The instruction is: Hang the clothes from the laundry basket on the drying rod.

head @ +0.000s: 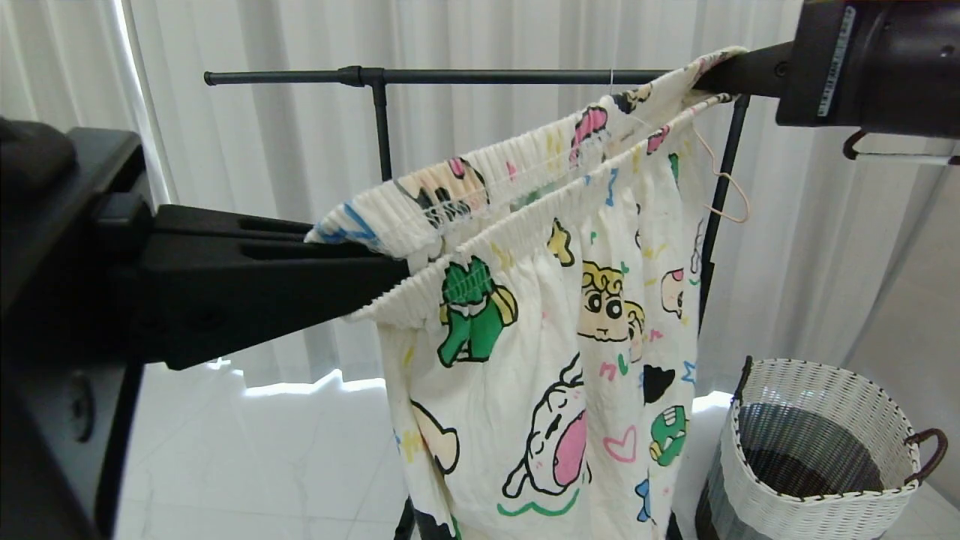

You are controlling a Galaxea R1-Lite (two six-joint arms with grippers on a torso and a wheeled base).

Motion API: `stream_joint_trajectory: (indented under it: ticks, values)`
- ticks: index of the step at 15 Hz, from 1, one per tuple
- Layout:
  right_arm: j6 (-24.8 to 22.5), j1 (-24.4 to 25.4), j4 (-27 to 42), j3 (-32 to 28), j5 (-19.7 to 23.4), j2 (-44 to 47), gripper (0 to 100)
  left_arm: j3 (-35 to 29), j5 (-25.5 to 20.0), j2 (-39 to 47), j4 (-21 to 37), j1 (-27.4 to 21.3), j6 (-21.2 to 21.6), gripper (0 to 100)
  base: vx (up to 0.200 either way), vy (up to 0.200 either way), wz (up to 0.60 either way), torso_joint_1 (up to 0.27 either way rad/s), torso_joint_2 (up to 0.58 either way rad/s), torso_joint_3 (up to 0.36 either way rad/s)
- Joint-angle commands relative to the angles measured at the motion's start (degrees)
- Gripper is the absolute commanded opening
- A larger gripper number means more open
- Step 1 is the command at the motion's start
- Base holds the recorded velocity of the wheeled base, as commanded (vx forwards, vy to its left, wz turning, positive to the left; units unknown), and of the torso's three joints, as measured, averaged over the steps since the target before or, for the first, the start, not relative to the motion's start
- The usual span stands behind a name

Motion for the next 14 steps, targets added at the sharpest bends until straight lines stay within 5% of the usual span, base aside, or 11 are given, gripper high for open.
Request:
stream_joint_trajectory:
  ticks: [1, 7, 14]
  values:
    - [0.02, -0.01, -0.01, -1.77, 0.25, 3.41, 0, 0.05, -0.07, -0.71, 0.04, -0.61, -0.01, 0, 0.000, 0.000, 0.00, 0.000, 0.00, 0.000]
    - [-0.33, -0.01, 1.66, -1.86, 1.04, 1.74, 0, -0.91, 0.02, 0.52, 0.04, 0.09, -0.01, 0, 0.000, 0.000, 0.00, 0.000, 0.00, 0.000]
    - [-6.40, 0.43, 24.34, -8.80, 1.13, -6.70, 0, -15.24, 3.01, 13.61, -0.05, 14.24, 5.71, 0, 0.000, 0.000, 0.00, 0.000, 0.00, 0.000]
